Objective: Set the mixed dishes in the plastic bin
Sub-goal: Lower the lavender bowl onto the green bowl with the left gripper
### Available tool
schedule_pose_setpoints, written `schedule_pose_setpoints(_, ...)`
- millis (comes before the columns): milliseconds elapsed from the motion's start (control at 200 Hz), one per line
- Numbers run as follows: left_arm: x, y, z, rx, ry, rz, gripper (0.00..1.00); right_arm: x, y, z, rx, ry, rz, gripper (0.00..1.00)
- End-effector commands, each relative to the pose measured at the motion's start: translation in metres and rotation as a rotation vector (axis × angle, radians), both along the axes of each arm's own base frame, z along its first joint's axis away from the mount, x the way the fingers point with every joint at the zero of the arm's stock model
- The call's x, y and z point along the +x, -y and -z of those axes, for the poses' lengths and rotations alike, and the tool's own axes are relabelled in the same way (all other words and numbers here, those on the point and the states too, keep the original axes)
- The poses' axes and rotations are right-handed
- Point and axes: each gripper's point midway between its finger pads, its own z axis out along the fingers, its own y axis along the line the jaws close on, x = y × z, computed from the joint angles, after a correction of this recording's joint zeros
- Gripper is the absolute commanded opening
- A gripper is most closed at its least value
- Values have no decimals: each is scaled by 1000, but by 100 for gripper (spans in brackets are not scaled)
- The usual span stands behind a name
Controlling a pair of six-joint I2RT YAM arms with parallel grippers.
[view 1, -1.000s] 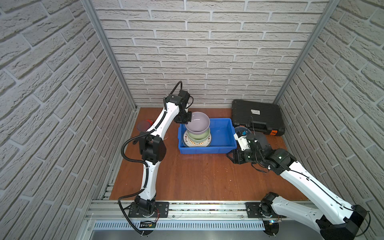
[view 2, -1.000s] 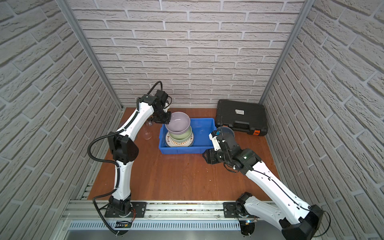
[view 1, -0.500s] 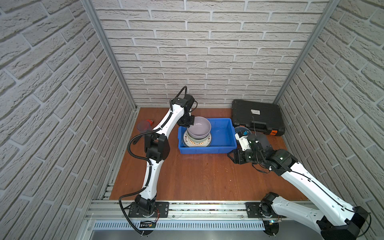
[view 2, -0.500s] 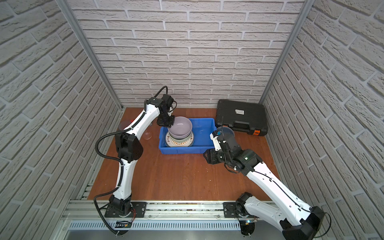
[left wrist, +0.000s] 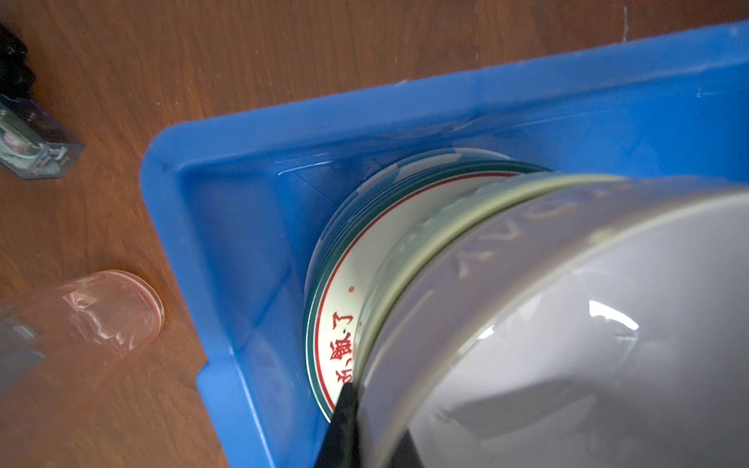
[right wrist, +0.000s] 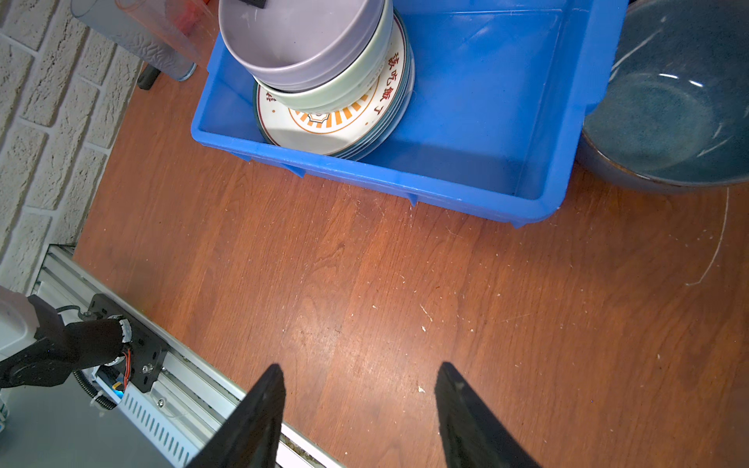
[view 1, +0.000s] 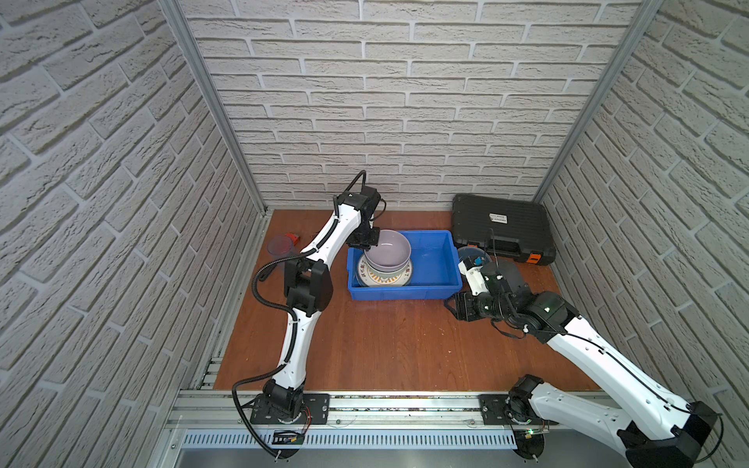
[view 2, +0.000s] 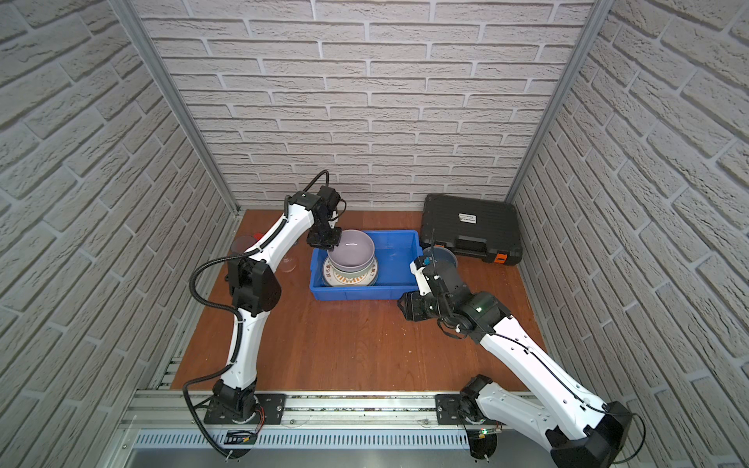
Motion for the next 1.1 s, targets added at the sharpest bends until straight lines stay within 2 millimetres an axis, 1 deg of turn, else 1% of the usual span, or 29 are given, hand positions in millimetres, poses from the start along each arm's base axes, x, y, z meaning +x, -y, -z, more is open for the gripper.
schedule_pose_setpoints(0, 1, 10, -7, -33, 19, 27, 2, -1, 0, -1, 5, 17, 7, 61)
schedule_pose_setpoints(185, -1, 10, -5, -35, 15, 33, 17, 0, 0, 1, 4, 15, 8, 61)
schedule_pose_setpoints(355, -2, 10, -8, -37, 22, 36, 24, 2, -1, 1, 6, 14, 11, 61)
schedule_pose_setpoints(425, -2, 9, -10, -37, 24, 35, 25, 1, -1, 0, 7, 15, 11, 61)
schedule_pose_setpoints(580, -4, 8, -18, -38, 36, 40, 33, 2, 0, 1, 2, 16, 16, 61)
schedule_pose_setpoints(760, -7, 6, -35, -47, 65, 39, 34, 3, 0, 1, 4, 15, 17, 61)
schedule_pose_setpoints(890, -9, 3, -48, -47, 89, 38, 33, 3, -1, 1, 7, 11, 17, 61)
schedule_pose_setpoints(990, -11, 1, -52, -38, 92, 39, 30, 3, -2, 1, 9, 10, 16, 61)
schedule_pose_setpoints(1095, -12, -3, -48, -19, 81, 43, 28, 3, -2, 0, 10, 12, 15, 61)
